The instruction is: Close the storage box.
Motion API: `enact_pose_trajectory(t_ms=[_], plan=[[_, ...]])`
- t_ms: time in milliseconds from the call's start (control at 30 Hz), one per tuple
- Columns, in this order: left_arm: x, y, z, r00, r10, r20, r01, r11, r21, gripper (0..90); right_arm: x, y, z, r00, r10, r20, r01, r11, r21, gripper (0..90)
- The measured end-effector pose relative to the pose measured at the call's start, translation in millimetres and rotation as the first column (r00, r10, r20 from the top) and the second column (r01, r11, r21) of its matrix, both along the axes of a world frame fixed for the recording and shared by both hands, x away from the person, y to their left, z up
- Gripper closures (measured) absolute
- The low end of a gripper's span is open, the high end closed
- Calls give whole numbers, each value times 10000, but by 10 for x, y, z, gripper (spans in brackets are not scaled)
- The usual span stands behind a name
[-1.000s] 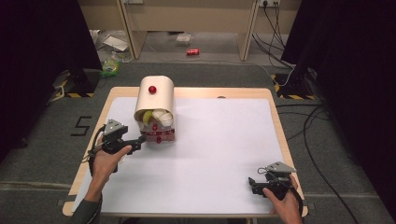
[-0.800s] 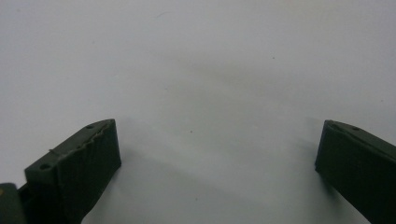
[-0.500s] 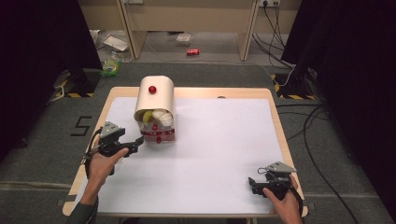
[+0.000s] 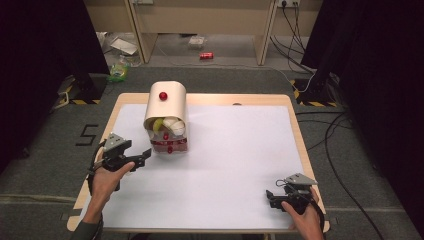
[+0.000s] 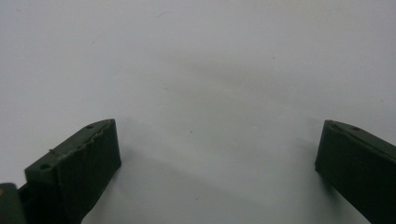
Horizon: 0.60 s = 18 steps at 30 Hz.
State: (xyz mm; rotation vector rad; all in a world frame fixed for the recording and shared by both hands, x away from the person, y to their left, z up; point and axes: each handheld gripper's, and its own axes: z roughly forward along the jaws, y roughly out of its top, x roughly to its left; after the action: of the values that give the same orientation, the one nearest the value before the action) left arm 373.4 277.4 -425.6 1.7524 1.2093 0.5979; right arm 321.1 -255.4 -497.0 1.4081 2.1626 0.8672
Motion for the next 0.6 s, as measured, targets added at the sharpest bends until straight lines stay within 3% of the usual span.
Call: enact_pose_trajectory(t_ms=[233,600], plan=[[-94,-27,-37,9996,-265,47,264,9994,213,154,-1,2,0,10000,-9,3,9,10000,-11,4],[-213,-37,-9,9986,-453,260,448,9988,196,155,-1,2,0,10000,-12,2,12,10000,-11,4]])
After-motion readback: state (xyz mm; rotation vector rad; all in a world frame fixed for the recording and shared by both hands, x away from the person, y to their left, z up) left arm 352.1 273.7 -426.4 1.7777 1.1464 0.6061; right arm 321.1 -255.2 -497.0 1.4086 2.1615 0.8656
